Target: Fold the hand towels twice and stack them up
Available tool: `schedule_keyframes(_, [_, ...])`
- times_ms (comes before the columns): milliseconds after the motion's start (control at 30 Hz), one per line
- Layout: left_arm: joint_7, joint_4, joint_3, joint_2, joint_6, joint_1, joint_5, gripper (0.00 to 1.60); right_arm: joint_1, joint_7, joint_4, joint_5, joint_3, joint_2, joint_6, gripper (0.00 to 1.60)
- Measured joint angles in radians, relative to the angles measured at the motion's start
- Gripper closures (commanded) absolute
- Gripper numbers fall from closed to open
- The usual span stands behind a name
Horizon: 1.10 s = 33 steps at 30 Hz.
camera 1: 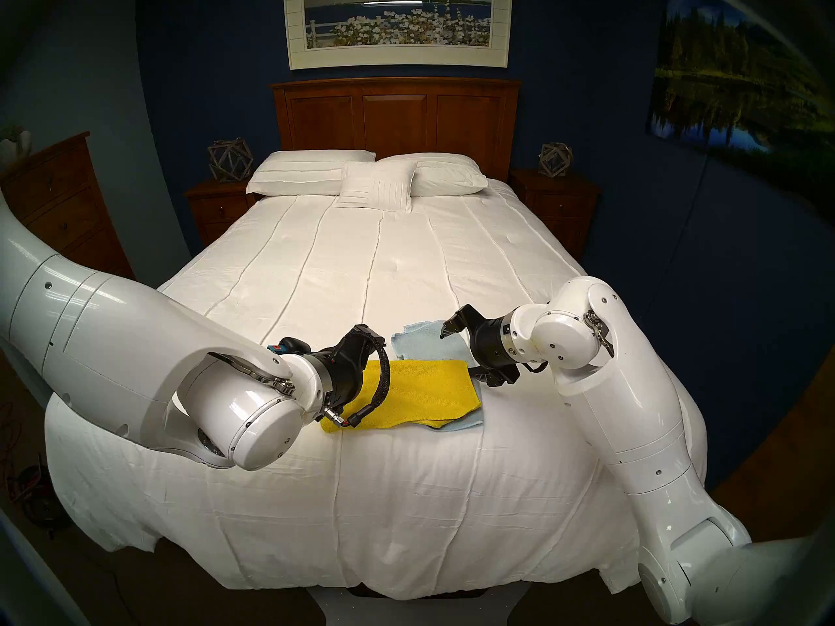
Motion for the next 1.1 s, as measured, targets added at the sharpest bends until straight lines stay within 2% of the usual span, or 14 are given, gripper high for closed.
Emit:
schedule_keyframes(100, [0.000, 0.000, 0.000, 0.000, 0.000, 0.000, 0.000, 0.00, 0.001, 0.002, 0.009, -0.007, -0.001, -0.001, 0.000, 0.00])
schedule_keyframes(133, [0.000, 0.000, 0.000, 0.000, 0.000, 0.000, 0.000, 0.00, 0.001, 0.003, 0.011, -0.008, -0.001, -0.002, 0.000, 0.64])
schedule_keyframes(167, [0.000, 0.000, 0.000, 0.000, 0.000, 0.000, 0.000, 0.00, 0.001, 0.003, 0.012, -0.009, -0.001, -0.002, 0.000, 0.85])
schedule_keyframes(233, [0.000, 0.000, 0.000, 0.000, 0.000, 0.000, 0.000, 0.00, 0.001, 0.004, 0.013, -0.011, -0.001, -0.002, 0.000, 0.93])
schedule_keyframes(267, [0.000, 0.000, 0.000, 0.000, 0.000, 0.000, 0.000, 0.00, 0.001, 0.005, 0.013, -0.011, -0.001, -0.003, 0.000, 1.04])
schedule_keyframes(333, [0.000, 0.000, 0.000, 0.000, 0.000, 0.000, 0.000, 0.00, 0.001, 0.005, 0.015, -0.011, -0.001, -0.003, 0.000, 1.46])
schedule_keyframes(433, [0.000, -0.001, 0.003, 0.002, -0.002, -0.001, 0.001, 0.00, 0.001, 0.005, 0.017, -0.008, -0.001, -0.003, 0.000, 1.60])
schedule_keyframes(767, [0.002, -0.040, 0.090, 0.032, -0.028, -0.052, 0.001, 0.00, 0.000, 0.004, 0.016, 0.005, -0.001, -0.004, 0.000, 1.60])
schedule_keyframes(1100, [-0.002, -0.076, 0.212, 0.090, -0.061, -0.162, 0.002, 0.00, 0.004, 0.000, -0.003, 0.036, 0.000, -0.012, -0.001, 1.60])
